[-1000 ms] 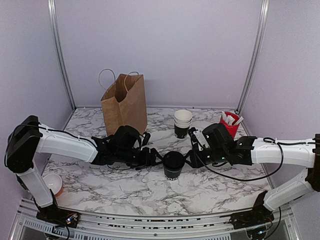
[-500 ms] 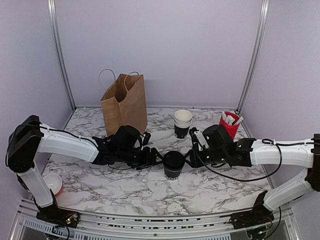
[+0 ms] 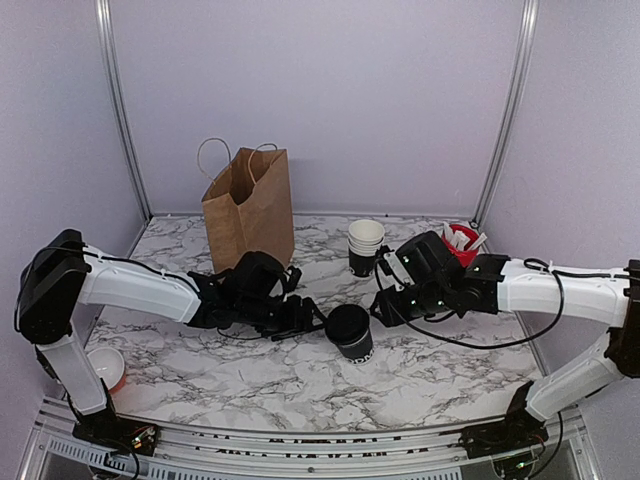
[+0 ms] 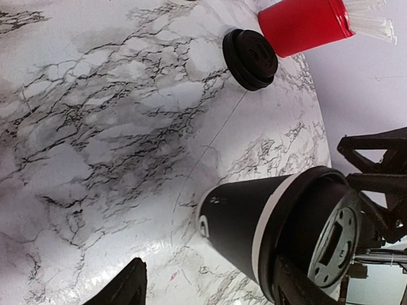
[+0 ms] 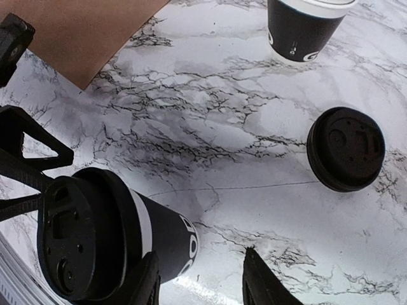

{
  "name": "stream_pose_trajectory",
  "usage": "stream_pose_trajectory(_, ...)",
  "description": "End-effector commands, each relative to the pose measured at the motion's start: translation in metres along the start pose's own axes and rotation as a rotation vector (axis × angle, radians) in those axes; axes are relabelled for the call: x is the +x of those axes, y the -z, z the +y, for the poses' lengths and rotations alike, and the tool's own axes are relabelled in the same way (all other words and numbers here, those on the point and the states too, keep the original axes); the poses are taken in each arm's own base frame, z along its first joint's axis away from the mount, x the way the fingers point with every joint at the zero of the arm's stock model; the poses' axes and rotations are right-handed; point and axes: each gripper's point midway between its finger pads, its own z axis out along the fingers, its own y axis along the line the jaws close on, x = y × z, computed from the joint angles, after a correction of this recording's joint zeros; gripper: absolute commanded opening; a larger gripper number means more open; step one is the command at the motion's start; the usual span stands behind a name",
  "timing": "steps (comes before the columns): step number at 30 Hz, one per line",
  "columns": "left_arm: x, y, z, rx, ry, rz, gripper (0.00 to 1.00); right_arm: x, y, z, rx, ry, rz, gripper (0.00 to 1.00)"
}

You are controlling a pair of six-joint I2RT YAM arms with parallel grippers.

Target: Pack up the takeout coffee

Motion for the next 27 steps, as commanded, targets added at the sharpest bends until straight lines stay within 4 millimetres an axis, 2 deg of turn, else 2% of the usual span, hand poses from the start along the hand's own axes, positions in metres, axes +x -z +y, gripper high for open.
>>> stream_pose_trajectory(1,0.01,0.001,0.013,-0.081,-0.02,0.047,0.68,-0.022,0.002,0.001,0.025,0.026,-0.039,0.43)
stream_pose_trajectory(7,0.003,0.002,0.003,-0.065,-0.041,0.041,0.68,-0.026,-0.001,0.002,0.024,0.021,-0.046,0.43)
stream_pose_trajectory(15,-0.014,0.007,-0.022,-0.033,-0.088,0.025,0.68,-0.009,-0.002,-0.008,0.053,-0.002,-0.022,0.44)
stream_pose_trajectory(22,-0.012,0.009,-0.024,-0.027,-0.094,0.031,0.68,-0.003,0.015,-0.03,0.148,-0.017,-0.041,0.46)
stream_pose_trajectory(24,-0.01,0.011,-0.027,-0.018,-0.098,0.035,0.68,-0.002,0.017,-0.042,0.168,-0.044,-0.041,0.47)
stream_pose_trajectory(27,-0.004,0.016,-0.031,-0.011,-0.117,0.04,0.68,0.003,0.018,-0.041,0.149,-0.053,-0.031,0.5)
